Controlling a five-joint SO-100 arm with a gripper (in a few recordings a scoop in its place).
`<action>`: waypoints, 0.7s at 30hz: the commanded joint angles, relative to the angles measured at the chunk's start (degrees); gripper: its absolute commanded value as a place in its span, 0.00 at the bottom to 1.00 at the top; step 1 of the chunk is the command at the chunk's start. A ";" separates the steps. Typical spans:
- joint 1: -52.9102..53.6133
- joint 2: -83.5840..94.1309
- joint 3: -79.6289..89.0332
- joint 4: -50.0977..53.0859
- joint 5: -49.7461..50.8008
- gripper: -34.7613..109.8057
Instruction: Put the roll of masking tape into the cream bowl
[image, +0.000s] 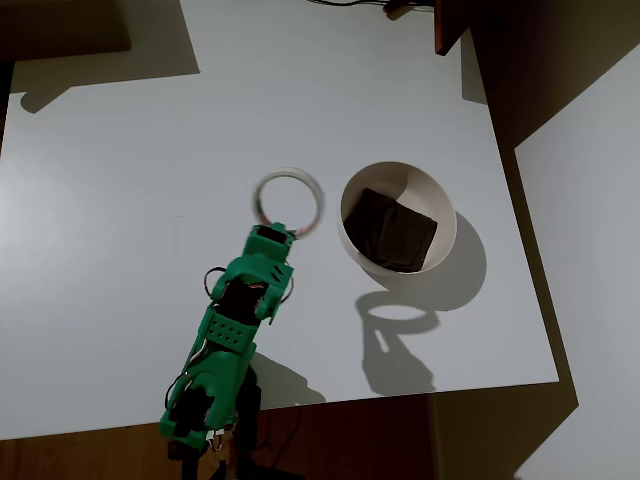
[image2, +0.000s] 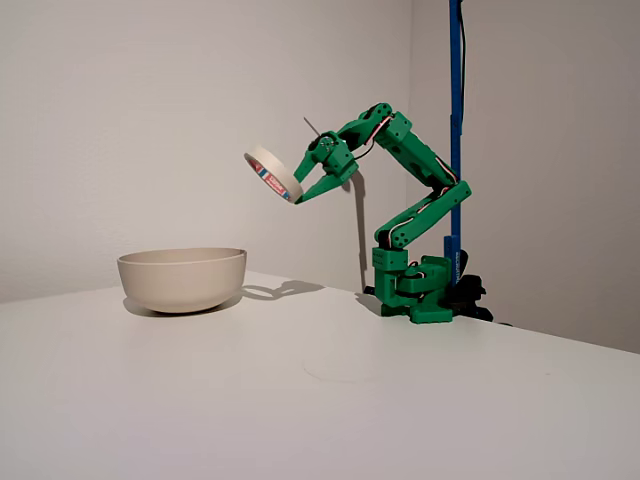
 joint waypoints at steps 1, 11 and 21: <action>11.25 -0.53 -4.83 -5.19 -1.67 0.18; 30.15 -14.59 -5.89 -21.97 -1.85 0.18; 33.40 -32.34 -14.33 -29.62 -1.93 0.18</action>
